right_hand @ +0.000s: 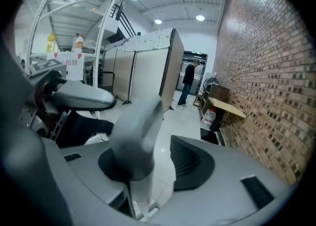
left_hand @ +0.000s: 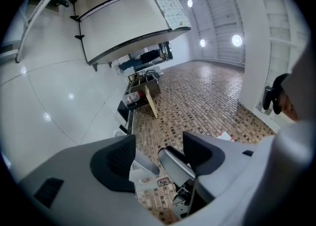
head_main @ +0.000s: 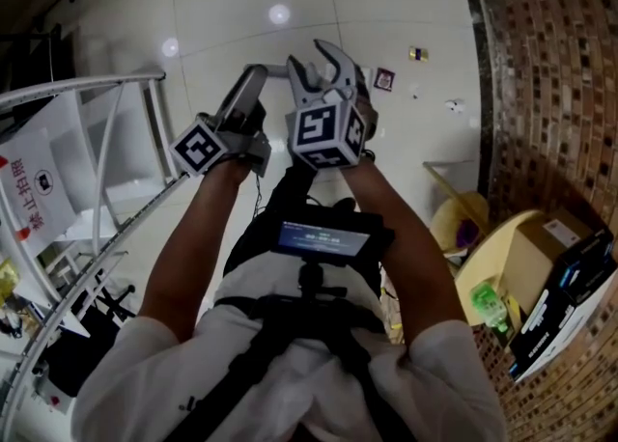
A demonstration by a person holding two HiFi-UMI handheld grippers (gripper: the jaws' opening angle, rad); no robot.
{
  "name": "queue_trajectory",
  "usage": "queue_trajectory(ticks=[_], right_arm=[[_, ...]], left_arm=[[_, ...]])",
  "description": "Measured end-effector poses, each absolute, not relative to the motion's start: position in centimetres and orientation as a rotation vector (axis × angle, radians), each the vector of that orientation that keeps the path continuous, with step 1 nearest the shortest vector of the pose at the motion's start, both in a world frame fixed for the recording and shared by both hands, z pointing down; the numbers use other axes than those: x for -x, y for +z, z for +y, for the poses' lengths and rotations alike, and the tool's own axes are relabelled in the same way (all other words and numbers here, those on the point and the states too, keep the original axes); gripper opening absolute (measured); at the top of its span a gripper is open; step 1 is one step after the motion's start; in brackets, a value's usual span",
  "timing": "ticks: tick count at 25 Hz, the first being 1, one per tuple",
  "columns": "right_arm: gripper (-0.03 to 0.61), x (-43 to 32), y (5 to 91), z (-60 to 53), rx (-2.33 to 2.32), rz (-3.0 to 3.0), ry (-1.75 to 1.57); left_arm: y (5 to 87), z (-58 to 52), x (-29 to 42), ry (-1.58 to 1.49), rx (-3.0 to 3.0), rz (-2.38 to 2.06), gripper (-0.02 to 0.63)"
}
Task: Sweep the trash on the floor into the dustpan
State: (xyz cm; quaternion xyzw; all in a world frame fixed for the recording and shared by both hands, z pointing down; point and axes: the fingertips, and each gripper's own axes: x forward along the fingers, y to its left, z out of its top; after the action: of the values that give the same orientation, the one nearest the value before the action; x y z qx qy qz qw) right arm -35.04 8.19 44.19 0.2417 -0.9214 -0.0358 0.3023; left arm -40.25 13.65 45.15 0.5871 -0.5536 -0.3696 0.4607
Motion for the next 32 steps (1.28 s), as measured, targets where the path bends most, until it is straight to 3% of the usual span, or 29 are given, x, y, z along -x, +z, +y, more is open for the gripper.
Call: queue_trajectory(ticks=[2,5,16,24,32], right_arm=[[0.105,33.7,44.4,7.6,-0.658,-2.406,-0.145],[0.071,30.3,44.9,6.3,-0.736,-2.352,-0.127],[0.048,18.1,49.5,2.1,-0.900,-2.139,0.199],[0.026,15.4,51.0,2.3,-0.855,-2.113,0.155],[0.025,10.5,46.0,1.4,-0.833,-2.157,0.108]], left_arm=[[44.8,13.3,40.2,-0.918,-1.475,-1.344,0.305],[44.5,12.8,40.2,-0.944,-1.486,-1.302,0.305],[44.5,13.8,41.0,-0.898,-1.513,-1.363,0.304],[45.0,14.8,41.0,-0.836,-1.450,-1.428,0.305],[45.3,17.4,39.7,-0.813,-1.385,-1.459,0.336]])
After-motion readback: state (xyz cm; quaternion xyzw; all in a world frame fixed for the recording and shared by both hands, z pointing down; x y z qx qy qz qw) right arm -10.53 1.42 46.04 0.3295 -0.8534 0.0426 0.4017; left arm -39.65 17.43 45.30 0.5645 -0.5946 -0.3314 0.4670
